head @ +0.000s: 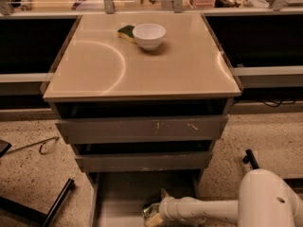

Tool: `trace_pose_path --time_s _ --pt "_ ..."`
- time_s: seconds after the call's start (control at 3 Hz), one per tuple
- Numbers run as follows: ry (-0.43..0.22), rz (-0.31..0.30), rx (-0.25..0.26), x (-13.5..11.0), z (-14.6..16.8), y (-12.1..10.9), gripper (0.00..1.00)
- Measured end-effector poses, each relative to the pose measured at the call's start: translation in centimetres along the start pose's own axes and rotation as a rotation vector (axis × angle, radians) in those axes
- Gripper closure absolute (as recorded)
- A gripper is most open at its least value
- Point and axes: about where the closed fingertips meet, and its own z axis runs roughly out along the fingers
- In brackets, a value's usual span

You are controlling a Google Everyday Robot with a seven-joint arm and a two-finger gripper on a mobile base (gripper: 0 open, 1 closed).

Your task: Pick green can from bottom drawer and place on counter

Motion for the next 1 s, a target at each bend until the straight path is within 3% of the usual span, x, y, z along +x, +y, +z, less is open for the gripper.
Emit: trace_pose_path --time_s 0.33,1.0 --pt "0.004 -0.011 -0.002 0.32 0.50 -0.04 0.00" --pt "0.027 -0.076 -0.054 -0.20 1.45 -0.96 0.00"
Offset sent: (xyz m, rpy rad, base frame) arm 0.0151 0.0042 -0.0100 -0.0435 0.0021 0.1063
